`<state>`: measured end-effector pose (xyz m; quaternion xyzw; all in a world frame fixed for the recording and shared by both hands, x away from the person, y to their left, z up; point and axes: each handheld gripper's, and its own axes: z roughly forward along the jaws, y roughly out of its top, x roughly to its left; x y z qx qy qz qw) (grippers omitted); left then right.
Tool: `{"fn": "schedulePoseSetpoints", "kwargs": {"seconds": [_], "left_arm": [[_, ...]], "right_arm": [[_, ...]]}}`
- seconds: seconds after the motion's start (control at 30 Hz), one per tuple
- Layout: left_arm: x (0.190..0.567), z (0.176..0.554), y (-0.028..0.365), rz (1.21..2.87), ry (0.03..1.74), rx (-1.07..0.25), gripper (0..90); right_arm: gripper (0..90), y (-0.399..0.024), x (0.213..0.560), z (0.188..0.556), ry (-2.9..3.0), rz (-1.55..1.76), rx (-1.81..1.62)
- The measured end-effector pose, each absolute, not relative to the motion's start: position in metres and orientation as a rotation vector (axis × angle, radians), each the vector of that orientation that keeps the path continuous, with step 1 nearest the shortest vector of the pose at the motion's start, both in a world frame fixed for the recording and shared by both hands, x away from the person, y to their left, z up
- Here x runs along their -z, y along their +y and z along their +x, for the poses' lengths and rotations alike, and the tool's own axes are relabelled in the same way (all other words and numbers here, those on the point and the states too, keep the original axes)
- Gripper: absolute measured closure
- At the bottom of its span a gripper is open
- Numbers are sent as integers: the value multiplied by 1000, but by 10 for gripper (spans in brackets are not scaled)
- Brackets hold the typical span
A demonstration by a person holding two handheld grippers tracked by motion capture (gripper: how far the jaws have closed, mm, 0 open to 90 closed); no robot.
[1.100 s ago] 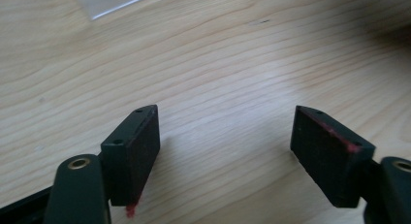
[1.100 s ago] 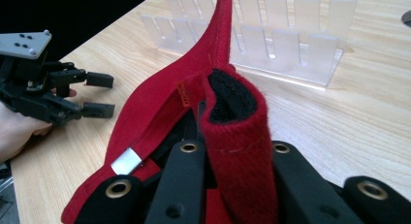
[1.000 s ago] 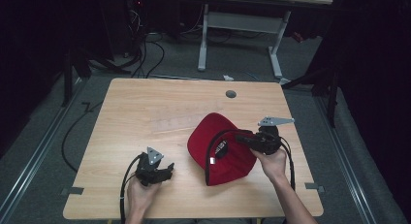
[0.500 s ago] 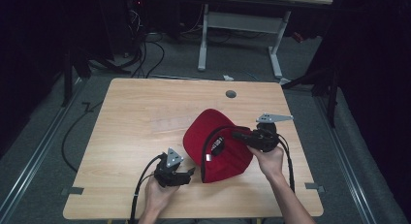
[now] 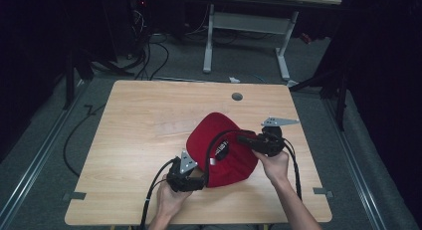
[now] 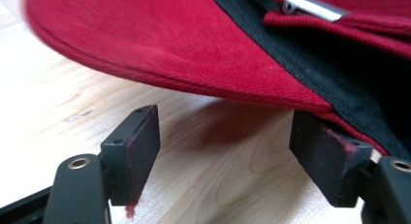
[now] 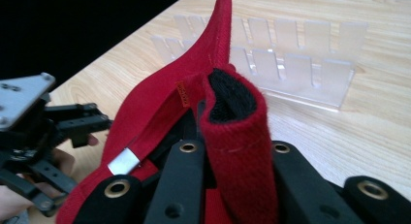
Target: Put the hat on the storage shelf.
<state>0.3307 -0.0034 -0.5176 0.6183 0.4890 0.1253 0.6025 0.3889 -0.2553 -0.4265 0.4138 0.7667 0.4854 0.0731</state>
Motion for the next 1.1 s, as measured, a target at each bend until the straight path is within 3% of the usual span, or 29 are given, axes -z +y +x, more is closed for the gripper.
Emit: {"fn": "schedulePoseSetpoints", "kwargs": {"seconds": [0.57,0.97,1.1], "left_arm": [[504,325,12,1382,1067,-389,215],[498,323,5,1441,1009,-490,171],[498,323,0,1466,998,-545,196]], "right_arm": [[835,-250,437,384,2389,1242,-1274],[833,-251,444,383,2442,1277,-1248],[832,-249,443,381,2460,1265,-1242]]}}
